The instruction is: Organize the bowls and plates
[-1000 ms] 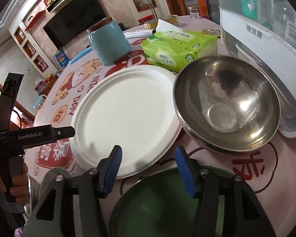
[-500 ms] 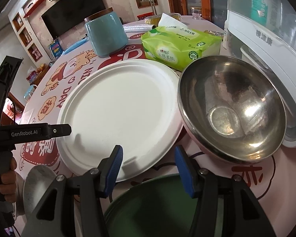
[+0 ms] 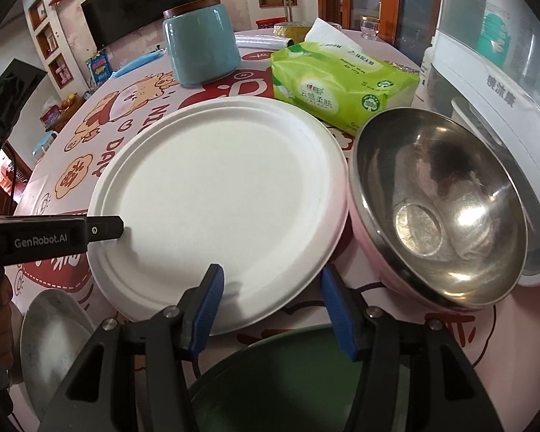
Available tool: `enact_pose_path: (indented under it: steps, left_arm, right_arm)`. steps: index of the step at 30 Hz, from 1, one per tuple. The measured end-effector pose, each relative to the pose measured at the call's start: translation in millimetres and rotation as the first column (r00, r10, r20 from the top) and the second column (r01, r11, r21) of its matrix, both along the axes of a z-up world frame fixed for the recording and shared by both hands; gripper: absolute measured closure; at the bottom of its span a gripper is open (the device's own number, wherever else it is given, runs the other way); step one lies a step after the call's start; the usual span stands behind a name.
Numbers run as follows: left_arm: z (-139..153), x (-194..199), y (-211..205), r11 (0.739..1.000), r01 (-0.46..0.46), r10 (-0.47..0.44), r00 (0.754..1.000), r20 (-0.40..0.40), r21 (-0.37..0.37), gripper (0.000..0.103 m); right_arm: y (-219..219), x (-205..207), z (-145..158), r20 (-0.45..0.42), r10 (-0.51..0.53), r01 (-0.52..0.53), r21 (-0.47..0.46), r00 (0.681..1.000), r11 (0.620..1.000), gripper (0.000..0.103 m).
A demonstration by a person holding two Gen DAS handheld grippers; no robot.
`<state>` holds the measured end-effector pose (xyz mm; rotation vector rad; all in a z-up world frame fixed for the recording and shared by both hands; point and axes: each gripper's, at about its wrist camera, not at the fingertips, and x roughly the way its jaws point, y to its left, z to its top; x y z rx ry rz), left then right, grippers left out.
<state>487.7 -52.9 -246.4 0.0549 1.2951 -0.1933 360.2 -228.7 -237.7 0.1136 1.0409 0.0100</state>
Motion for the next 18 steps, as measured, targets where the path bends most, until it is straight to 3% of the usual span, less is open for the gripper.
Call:
enact_pose_path:
  steps: [8,18]
  left_arm:
    - [1,-6,6,1.0,-0.012,0.012,1.0,-0.009,-0.003,0.071]
    - [11,-16,17,1.0,-0.005,0.005,0.999,0.032,0.023,0.071]
  right_arm:
    - [-1,0,1,-0.001,0.005,-0.005,0.004,1.0,1.0,0.051]
    - [-4,-4,6,0.016,-0.013,0.011,0.082,1.0,0.997,0.059]
